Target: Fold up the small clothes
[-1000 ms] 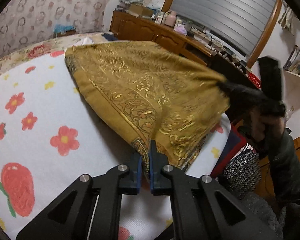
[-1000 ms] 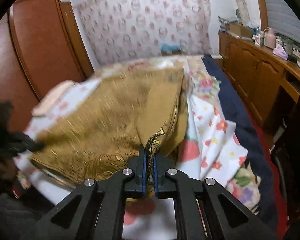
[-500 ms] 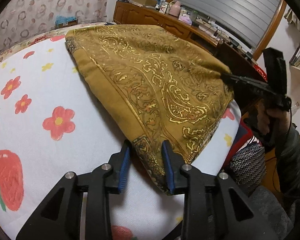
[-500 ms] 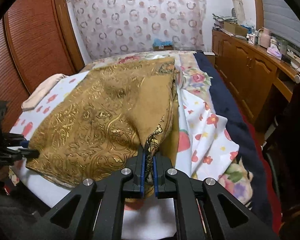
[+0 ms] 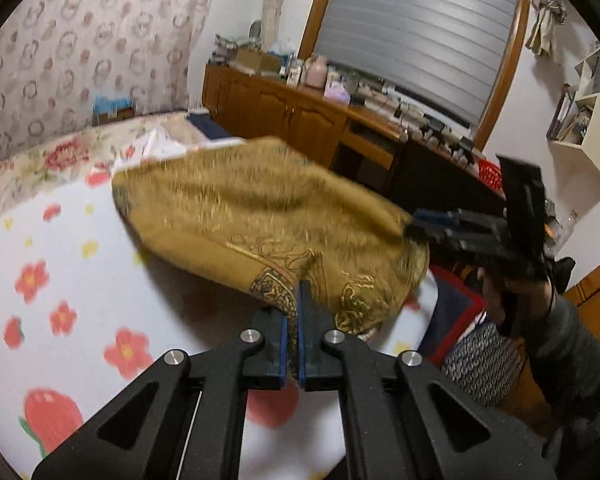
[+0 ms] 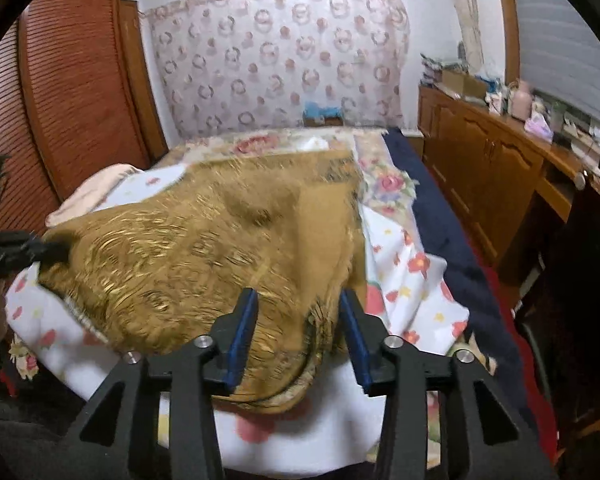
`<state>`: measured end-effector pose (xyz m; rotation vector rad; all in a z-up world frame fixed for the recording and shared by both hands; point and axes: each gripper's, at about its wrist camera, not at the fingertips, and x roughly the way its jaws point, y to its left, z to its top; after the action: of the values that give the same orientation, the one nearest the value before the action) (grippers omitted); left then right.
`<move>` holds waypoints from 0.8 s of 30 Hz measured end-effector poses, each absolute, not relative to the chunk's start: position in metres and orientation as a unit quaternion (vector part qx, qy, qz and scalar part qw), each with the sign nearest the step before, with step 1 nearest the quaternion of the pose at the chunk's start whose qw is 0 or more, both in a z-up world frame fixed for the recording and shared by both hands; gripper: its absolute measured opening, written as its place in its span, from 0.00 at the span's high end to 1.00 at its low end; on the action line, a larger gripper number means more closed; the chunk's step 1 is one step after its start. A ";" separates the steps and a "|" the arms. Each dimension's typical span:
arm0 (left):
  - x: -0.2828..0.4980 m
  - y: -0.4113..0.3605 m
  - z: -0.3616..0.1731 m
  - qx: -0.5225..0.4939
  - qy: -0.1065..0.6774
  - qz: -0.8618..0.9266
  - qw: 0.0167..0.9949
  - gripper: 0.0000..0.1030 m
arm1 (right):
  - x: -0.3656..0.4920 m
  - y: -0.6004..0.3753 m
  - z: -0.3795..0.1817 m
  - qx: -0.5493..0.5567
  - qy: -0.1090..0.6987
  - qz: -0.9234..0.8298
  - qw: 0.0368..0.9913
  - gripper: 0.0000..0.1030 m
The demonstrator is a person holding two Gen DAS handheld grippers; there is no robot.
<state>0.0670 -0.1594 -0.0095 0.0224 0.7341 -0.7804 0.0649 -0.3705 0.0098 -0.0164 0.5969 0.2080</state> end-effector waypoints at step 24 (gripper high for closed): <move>0.084 -0.173 0.012 -0.012 0.320 -0.363 0.875 0.97 | 0.056 -0.316 -0.028 -0.143 0.371 0.159 0.904 0.39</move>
<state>0.0841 -0.1732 0.0124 -0.0250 0.6675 -0.7567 0.0558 -0.3159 -0.0277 -0.2960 0.7668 0.3282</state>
